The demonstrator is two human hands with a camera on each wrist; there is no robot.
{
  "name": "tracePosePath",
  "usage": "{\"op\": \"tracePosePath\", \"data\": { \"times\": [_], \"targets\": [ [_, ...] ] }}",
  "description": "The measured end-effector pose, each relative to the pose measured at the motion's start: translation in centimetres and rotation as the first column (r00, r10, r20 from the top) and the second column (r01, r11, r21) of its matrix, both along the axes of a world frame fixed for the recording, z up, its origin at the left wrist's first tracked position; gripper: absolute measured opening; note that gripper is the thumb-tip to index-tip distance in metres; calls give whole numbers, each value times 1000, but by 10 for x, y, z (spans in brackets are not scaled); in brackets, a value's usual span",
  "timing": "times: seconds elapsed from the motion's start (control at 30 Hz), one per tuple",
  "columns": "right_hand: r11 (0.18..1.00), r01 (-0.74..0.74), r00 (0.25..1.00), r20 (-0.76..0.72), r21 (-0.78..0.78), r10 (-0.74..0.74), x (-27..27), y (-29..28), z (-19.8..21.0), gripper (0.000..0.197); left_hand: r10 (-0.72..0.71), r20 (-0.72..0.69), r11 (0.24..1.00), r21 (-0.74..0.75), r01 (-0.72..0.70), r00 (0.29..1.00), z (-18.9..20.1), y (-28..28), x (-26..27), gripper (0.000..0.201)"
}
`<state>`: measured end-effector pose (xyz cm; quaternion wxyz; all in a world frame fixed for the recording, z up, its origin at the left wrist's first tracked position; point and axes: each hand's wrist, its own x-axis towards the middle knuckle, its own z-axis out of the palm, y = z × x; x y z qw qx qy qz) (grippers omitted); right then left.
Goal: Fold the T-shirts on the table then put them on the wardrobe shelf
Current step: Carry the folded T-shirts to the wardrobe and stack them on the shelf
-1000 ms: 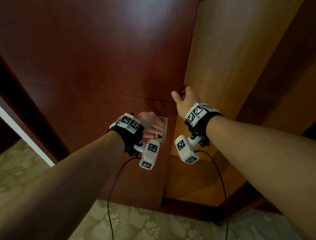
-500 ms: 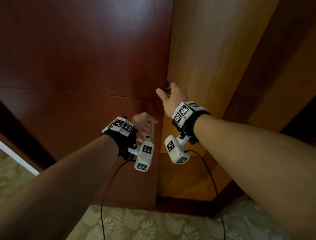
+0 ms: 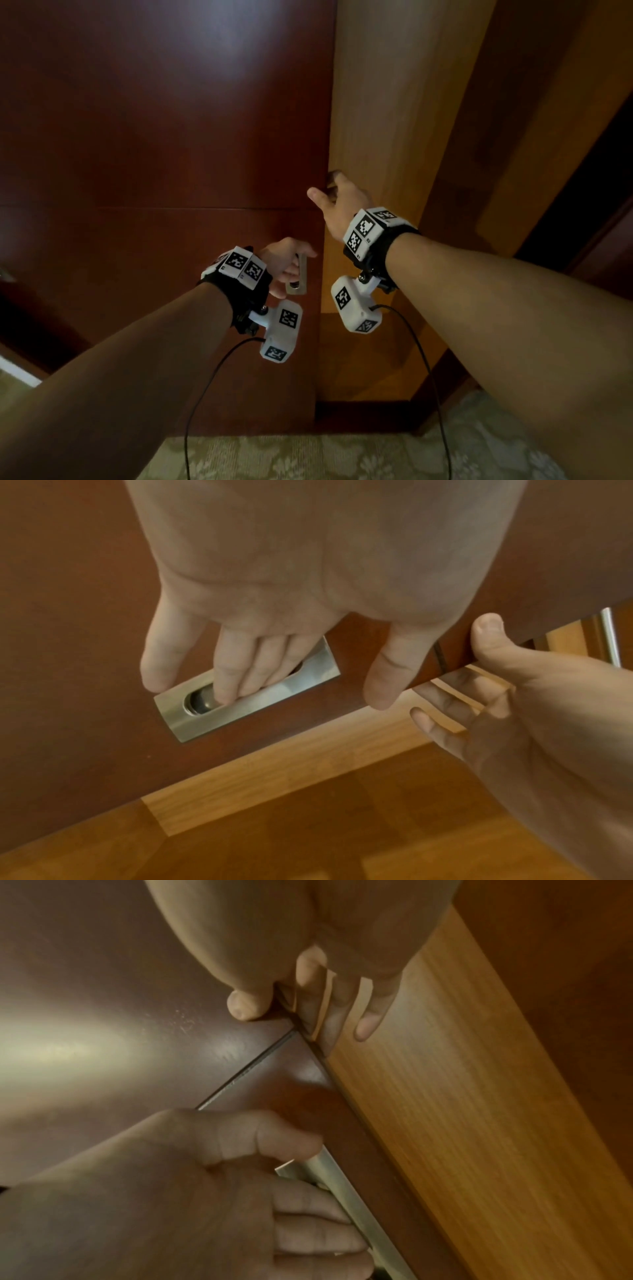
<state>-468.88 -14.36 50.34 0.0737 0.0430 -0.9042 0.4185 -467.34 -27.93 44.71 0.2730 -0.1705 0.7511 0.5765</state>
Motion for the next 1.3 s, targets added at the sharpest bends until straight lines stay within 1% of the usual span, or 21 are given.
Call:
{"op": "tracePosePath", "data": {
  "times": [0.1, 0.23, 0.33, 0.37, 0.43, 0.47, 0.5, 0.57, 0.63, 0.67, 0.7, 0.8, 0.87, 0.93, 0.97, 1.03, 1.07, 1.13, 1.23, 1.3],
  "targets": [
    [999, 15, 1000, -7, 38, -15, 2, 19, 3, 33, -59, 19, 998, -17, 59, 998, 4, 19, 1, 54],
    [994, 46, 998, 36, 102, -50, 4, 51, 6, 39, -129, 35, 991, -20, 130, 991, 5, 48, -2, 50],
    [985, 83, 993, 74, 149, -95, 6, 76, 11, 47, -160, 55, 987, -25, 161, 986, 7, 73, -3, 39],
    [982, 95, 991, 83, 164, -109, 6, 85, 13, 51, -173, 47, 984, -28, 174, 984, 7, 82, -4, 45],
    [974, 117, 985, 100, 196, -139, 8, 103, 16, 57, -195, 34, 980, -28, 196, 980, 9, 101, -5, 64],
    [968, 138, 981, 107, 210, -163, 11, 111, 17, 57, -202, 32, 979, -24, 203, 979, 10, 111, -5, 68],
    [959, 175, 974, 106, 222, -202, 13, 119, 17, 55, -206, 34, 978, -16, 206, 978, 12, 120, -5, 70],
    [928, 310, 937, 100, 207, -335, 17, 132, 17, 50, -209, 34, 978, 1, 209, 977, 13, 139, -5, 70],
    [894, 423, 897, 69, 150, -436, 22, 145, 20, 55, -217, 23, 976, 0, 217, 976, 13, 158, -4, 70],
    [896, 427, 898, 58, 125, -436, 22, 151, 21, 56, -222, 15, 975, 1, 222, 975, 13, 167, -3, 70],
    [916, 390, 916, 67, 90, -397, 22, 158, 22, 54, -233, 7, 972, 8, 233, 972, 14, 175, -2, 71],
    [972, 234, 968, 104, -33, -229, 28, 171, 25, 50, -268, -2, 962, 49, 268, 963, 14, 200, 1, 74],
    [979, 199, 978, 77, -35, -196, 28, 177, 29, 54, -298, -15, 951, 84, 298, 955, 12, 215, 2, 74],
    [980, 200, 979, 40, 11, -200, 25, 182, 33, 64, -318, -45, 939, 123, 321, 947, 11, 230, 2, 75],
    [976, 212, 977, 22, 50, -213, 23, 186, 35, 66, -323, -63, 932, 152, 329, 944, 11, 237, 2, 73],
    [954, 258, 965, 1, 154, -261, 16, 198, 36, 64, -320, -114, 918, 207, 337, 941, 16, 253, 3, 55],
    [938, 288, 956, -4, 192, -293, 13, 204, 35, 62, -318, -130, 917, 209, 339, 939, 18, 261, 4, 48],
    [912, 346, 937, -27, 218, -349, 9, 217, 32, 59, -323, -140, 910, 225, 348, 936, 17, 277, 1, 43],
    [883, 413, 910, -67, 224, -409, 6, 237, 31, 55, -332, -133, 898, 257, 356, 934, 15, 295, -4, 43],
    [862, 451, 892, -88, 232, -443, 4, 252, 31, 56, -327, -119, 901, 259, 347, 938, 18, 308, -3, 43]
  ]
}}
